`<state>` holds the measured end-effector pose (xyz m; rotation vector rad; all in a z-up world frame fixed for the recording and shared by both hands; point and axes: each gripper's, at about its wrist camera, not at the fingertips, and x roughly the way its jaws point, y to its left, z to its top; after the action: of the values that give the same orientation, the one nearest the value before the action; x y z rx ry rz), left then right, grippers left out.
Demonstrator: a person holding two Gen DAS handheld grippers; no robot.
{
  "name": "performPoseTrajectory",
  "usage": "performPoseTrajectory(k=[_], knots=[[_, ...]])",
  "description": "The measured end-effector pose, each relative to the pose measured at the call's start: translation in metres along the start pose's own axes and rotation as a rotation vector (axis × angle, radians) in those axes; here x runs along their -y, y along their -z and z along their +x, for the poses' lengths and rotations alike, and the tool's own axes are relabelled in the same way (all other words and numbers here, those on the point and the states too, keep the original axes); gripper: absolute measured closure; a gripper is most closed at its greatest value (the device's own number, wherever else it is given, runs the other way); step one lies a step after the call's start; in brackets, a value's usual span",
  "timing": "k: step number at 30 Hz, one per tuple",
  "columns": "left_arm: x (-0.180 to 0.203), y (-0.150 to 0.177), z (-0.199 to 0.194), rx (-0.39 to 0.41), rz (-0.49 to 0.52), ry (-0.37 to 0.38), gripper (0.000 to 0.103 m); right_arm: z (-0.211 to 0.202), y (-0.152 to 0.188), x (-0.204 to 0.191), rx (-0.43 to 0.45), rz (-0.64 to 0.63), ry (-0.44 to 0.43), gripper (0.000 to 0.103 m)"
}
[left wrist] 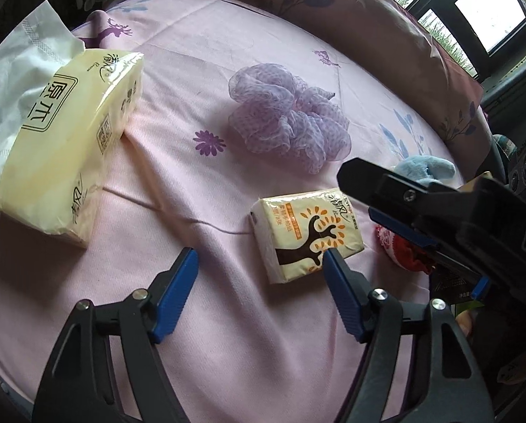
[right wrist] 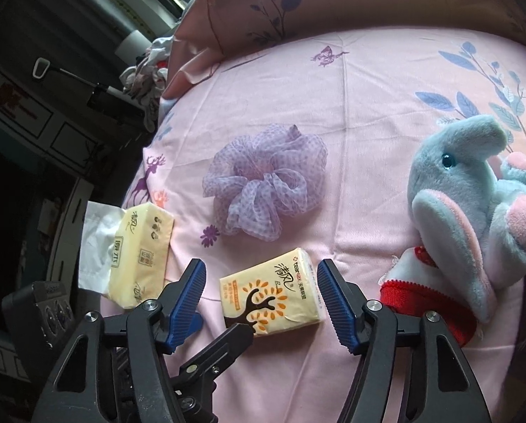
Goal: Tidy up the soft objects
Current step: 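Grasp the yellow tree-print tissue pack with the right gripper, then lift the yellow pack and carry it over the green-rimmed box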
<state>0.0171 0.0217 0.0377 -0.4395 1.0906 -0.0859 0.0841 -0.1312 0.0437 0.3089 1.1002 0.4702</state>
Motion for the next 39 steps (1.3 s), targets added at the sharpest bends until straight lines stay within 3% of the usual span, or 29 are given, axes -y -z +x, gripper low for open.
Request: performPoseTrajectory(k=[3,5,8,12,14,20,30,39], knots=[[0.000,0.001,0.001,-0.002,0.001,0.004,0.036,0.010,0.002,0.003,-0.037,0.008,0.015,0.035],[0.000,0.001,0.002,-0.006,0.002,0.007,0.046,0.018,0.002,0.005,-0.060,0.010,0.015,0.035],[-0.002,0.001,0.003,-0.008,-0.006,0.016,0.051,0.026,0.005,0.006,-0.085,0.009,0.018,0.035],[-0.001,0.001,0.007,-0.031,-0.018,0.069,0.062,0.033,0.009,0.001,-0.097,-0.019,0.033,0.035],[0.000,0.002,0.008,-0.048,-0.016,0.092,0.069,0.034,0.011,0.001,-0.100,-0.025,0.018,0.041],[0.011,0.004,-0.004,0.021,0.029,0.069,0.069,0.026,0.014,0.004,-0.072,-0.010,0.001,0.051],[0.037,0.013,-0.040,0.187,0.150,0.170,0.069,-0.038,0.024,-0.011,0.139,-0.056,0.042,0.052],[0.095,0.021,-0.090,0.352,0.314,0.246,0.069,-0.122,0.034,-0.010,0.381,-0.077,0.037,0.052]])
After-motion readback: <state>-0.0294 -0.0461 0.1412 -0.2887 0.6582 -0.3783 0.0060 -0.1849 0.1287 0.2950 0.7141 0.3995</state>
